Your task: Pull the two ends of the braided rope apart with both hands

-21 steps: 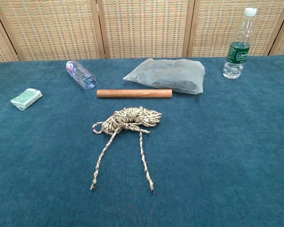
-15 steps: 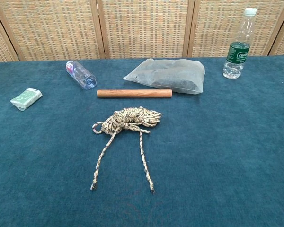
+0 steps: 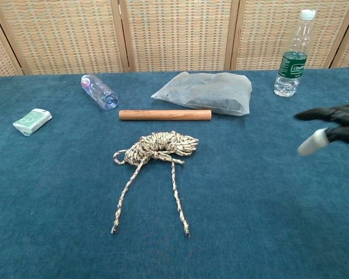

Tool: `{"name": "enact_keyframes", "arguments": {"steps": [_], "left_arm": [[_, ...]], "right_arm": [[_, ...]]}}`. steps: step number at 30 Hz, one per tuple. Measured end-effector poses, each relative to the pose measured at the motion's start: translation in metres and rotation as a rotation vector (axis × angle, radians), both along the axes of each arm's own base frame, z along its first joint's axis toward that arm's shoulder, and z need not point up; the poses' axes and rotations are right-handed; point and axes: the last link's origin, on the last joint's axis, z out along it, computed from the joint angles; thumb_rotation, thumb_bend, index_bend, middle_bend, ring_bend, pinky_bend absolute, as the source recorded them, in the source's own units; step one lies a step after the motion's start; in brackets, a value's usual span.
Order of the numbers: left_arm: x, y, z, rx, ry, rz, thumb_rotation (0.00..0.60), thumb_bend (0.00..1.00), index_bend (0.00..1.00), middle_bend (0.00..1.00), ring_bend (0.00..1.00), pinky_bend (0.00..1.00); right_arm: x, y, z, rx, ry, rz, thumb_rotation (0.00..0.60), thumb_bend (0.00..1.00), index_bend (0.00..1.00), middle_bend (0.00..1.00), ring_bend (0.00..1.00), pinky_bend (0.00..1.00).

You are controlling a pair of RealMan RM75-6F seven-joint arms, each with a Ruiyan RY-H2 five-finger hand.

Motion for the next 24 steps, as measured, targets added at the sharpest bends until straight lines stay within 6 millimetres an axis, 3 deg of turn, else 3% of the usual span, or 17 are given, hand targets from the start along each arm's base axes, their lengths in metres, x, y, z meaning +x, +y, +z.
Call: {"name": "enact_keyframes", "arguments": {"steps": [9, 24], "left_arm": [[0.0, 0.006, -0.007, -0.007, 0.021, 0.02, 0.6, 0.01, 0.0, 0.0, 0.0, 0.0], [0.0, 0.004, -0.011, -0.018, 0.033, 0.024, 0.6, 0.01, 0.0, 0.0, 0.0, 0.0]], "right_arm": [[0.059, -0.024, -0.065, 0.152, 0.163, 0.277, 0.6, 1.0, 0.31, 0.0, 0.0, 0.0], [0.095, -0.036, -0.116, 0.176, 0.191, 0.284, 0.6, 1.0, 0.31, 0.0, 0.0, 0.0]]}}
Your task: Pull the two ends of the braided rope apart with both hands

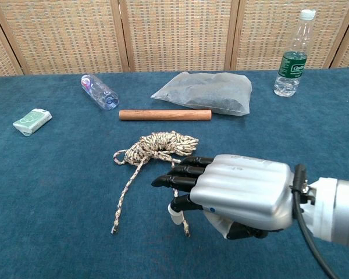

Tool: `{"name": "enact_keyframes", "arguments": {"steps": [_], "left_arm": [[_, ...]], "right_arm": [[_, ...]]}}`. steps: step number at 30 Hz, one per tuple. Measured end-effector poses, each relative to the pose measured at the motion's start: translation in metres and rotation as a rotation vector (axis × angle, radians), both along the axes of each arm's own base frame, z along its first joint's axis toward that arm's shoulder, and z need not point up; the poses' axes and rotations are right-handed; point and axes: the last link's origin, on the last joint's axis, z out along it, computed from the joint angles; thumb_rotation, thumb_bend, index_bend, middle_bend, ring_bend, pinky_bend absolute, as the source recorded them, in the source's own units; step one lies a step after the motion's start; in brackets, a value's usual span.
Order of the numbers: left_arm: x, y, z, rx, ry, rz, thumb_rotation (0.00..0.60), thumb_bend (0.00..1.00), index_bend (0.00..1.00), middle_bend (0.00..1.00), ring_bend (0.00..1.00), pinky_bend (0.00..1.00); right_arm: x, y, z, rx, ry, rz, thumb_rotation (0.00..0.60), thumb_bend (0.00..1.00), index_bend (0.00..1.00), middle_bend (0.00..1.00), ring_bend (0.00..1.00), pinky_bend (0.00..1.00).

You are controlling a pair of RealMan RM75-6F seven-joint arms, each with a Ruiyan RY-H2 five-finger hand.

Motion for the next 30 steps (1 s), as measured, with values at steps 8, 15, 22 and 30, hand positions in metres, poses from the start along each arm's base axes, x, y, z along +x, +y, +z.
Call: {"name": "enact_keyframes", "arguments": {"steps": [8, 15, 22, 30], "left_arm": [[-0.002, 0.002, -0.001, 0.0, -0.001, 0.011, 0.6, 0.01, 0.0, 0.0, 0.0, 0.0], [-0.002, 0.002, -0.001, 0.0, 0.0, 0.013, 0.6, 0.01, 0.0, 0.0, 0.0, 0.0], [-0.002, 0.002, -0.001, 0.0, -0.002, 0.013, 0.6, 0.01, 0.0, 0.0, 0.0, 0.0], [-0.002, 0.001, -0.001, 0.002, -0.002, 0.012, 0.6, 0.01, 0.0, 0.0, 0.0, 0.0]], "right_arm": [[0.005, -0.004, -0.02, 0.003, 0.048, -0.011, 0.6, 1.0, 0.31, 0.0, 0.0, 0.0], [0.003, -0.008, -0.025, -0.002, 0.072, -0.044, 0.6, 1.0, 0.31, 0.0, 0.0, 0.0], [-0.004, -0.012, -0.027, -0.017, 0.111, -0.065, 0.6, 1.0, 0.34, 0.0, 0.0, 0.0], [-0.018, -0.023, -0.02, -0.081, 0.178, -0.113, 0.6, 1.0, 0.37, 0.0, 0.0, 0.0]]}}
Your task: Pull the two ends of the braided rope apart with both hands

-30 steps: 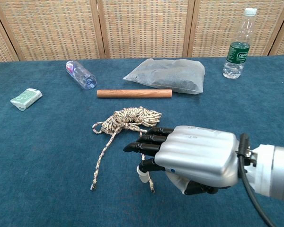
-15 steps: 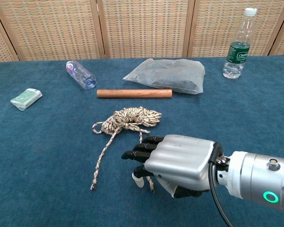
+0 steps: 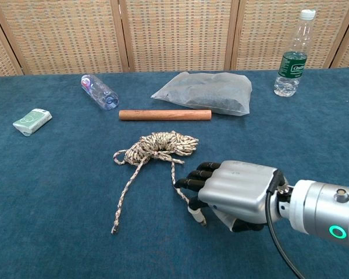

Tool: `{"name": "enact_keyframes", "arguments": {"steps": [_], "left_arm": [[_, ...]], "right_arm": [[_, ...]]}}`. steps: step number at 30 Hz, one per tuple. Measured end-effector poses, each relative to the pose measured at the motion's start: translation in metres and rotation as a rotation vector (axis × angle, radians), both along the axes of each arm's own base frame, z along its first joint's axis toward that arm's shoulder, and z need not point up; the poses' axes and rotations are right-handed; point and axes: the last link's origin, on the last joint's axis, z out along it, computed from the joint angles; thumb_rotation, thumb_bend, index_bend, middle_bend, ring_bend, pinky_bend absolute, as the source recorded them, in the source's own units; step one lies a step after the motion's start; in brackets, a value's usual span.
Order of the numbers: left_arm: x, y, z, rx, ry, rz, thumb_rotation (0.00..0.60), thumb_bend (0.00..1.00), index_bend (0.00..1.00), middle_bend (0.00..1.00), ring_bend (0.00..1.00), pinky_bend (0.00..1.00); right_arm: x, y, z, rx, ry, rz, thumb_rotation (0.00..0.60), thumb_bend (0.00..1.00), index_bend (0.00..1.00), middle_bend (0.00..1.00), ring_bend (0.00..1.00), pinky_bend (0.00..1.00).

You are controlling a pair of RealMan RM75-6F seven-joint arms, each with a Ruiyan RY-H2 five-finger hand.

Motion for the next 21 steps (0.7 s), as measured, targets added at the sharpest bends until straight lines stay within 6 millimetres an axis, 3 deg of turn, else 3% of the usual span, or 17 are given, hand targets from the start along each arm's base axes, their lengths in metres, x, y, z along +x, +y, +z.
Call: {"name": "enact_keyframes", "arguments": {"steps": [15, 17, 19, 21], "left_arm": [[0.0, 0.0, -0.001, 0.0, 0.003, 0.001, 0.6, 0.01, 0.0, 0.0, 0.0, 0.0], [0.0, -0.001, 0.0, 0.0, 0.002, 0.002, 0.6, 0.01, 0.0, 0.0, 0.0, 0.0], [-0.001, 0.0, 0.0, 0.001, 0.002, 0.002, 0.6, 0.01, 0.0, 0.0, 0.0, 0.0], [-0.001, -0.001, 0.0, 0.001, 0.001, 0.003, 0.6, 0.01, 0.0, 0.0, 0.0, 0.0]], "right_arm": [[-0.011, -0.037, 0.021, -0.216, 0.037, -0.119, 0.6, 0.97, 0.38, 0.0, 0.0, 0.0], [-0.009, -0.039, 0.023, -0.224, 0.01, -0.14, 0.6, 0.79, 0.38, 0.0, 0.0, 0.0], [-0.006, -0.039, 0.025, -0.227, -0.031, -0.168, 0.6, 0.5, 0.38, 0.0, 0.0, 0.0], [-0.003, -0.039, 0.027, -0.229, -0.078, -0.198, 0.6, 0.37, 0.38, 0.0, 0.0, 0.0]]}}
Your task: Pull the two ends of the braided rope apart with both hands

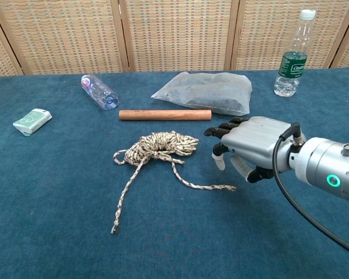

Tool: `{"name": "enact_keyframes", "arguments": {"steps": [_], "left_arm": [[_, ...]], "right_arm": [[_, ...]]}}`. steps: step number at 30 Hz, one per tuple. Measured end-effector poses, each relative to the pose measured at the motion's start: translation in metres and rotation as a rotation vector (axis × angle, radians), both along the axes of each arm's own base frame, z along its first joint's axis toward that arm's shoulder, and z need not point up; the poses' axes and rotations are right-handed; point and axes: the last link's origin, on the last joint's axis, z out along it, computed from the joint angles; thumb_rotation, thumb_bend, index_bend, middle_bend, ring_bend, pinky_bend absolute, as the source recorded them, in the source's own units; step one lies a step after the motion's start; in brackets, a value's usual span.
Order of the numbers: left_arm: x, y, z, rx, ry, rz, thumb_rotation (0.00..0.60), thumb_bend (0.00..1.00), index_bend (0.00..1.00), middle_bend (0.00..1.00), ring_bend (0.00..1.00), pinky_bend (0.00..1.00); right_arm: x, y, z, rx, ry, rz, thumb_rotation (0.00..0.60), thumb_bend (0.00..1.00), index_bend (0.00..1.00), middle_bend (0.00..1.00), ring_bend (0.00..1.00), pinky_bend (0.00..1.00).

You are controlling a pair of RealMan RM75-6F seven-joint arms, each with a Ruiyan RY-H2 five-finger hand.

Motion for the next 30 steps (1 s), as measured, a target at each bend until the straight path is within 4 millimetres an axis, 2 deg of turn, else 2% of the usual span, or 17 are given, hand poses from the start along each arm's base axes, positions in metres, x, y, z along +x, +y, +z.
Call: {"name": "enact_keyframes", "arguments": {"steps": [2, 9, 21, 30], "left_arm": [[0.0, 0.0, 0.0, 0.0, -0.001, 0.0, 0.6, 0.01, 0.0, 0.0, 0.0, 0.0], [0.0, -0.001, 0.001, 0.003, -0.003, -0.002, 0.6, 0.01, 0.0, 0.0, 0.0, 0.0], [-0.001, 0.001, 0.001, -0.004, 0.008, 0.004, 0.6, 0.01, 0.0, 0.0, 0.0, 0.0], [-0.002, 0.001, 0.0, -0.007, 0.011, 0.005, 0.6, 0.01, 0.0, 0.0, 0.0, 0.0]], "right_arm": [[0.003, 0.0, 0.002, -0.004, -0.045, -0.022, 0.6, 0.32, 0.38, 0.0, 0.0, 0.0], [0.013, 0.0, -0.003, -0.009, -0.187, -0.113, 0.6, 0.32, 0.42, 0.0, 0.0, 0.0], [0.009, -0.006, -0.027, 0.005, -0.245, -0.305, 0.6, 0.32, 0.45, 0.0, 0.0, 0.0], [0.007, -0.005, -0.037, 0.017, -0.267, -0.34, 0.6, 0.32, 0.46, 0.0, 0.0, 0.0]]}}
